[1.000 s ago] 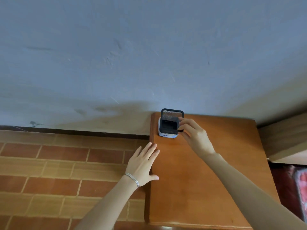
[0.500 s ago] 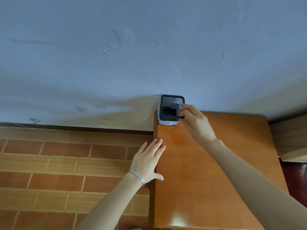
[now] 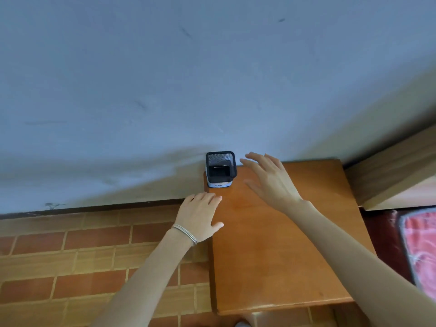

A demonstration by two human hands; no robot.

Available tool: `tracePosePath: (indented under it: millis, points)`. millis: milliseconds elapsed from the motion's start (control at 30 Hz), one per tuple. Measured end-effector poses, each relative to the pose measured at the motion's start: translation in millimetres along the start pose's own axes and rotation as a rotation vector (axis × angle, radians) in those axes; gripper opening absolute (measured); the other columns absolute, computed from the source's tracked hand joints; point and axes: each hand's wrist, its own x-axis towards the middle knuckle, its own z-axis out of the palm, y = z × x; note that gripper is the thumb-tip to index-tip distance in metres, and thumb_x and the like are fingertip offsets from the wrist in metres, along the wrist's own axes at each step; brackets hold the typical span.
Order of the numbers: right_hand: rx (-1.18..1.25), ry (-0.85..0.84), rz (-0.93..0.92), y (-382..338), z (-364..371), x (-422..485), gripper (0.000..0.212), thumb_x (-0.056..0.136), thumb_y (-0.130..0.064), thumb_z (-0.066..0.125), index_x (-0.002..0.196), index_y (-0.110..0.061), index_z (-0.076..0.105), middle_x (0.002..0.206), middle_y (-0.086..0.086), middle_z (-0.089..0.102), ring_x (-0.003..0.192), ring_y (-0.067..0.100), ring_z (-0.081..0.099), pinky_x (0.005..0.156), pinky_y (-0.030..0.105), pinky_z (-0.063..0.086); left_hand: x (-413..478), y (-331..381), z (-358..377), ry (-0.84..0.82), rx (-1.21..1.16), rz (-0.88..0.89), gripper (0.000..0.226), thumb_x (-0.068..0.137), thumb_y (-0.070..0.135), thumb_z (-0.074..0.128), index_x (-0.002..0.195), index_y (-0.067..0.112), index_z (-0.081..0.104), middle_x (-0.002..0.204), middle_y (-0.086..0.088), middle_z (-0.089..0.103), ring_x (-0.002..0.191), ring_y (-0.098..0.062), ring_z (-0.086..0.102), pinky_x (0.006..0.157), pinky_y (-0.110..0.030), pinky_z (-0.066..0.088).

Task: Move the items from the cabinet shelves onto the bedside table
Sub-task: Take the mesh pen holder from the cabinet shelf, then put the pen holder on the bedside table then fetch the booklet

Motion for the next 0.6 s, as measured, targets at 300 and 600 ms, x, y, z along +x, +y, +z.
tracePosePath:
  millis: [300,600]
  points:
    - [-0.196,-0.011,0.282,17,-195,-93,0.050,0.086,-0.042,0.042,0.126,-0.013,0.054,0.128,0.007,0.056,0.123,0.024,0.049,0.105,0.046,0.034,10,114,-168,0.368,0.050,0.325,0.060,0.080,0.052,0.040,0.118,0.012,0.064,0.122,-0.008,0.063,0.119,-0.030,0.054,0.097,-0.053,0.042]
    - [-0.357,0.142,0.765,-29,-359,-268,0.054,0.087,-0.046,0.042,0.131,-0.016,0.050,0.136,0.008,0.051,0.128,0.022,0.044,0.109,0.048,0.029,-32,293,-270,0.394,0.047,0.825,0.063,0.084,0.055,0.035,0.130,0.016,0.056,0.133,-0.009,0.056,0.126,-0.030,0.048,0.100,-0.054,0.040]
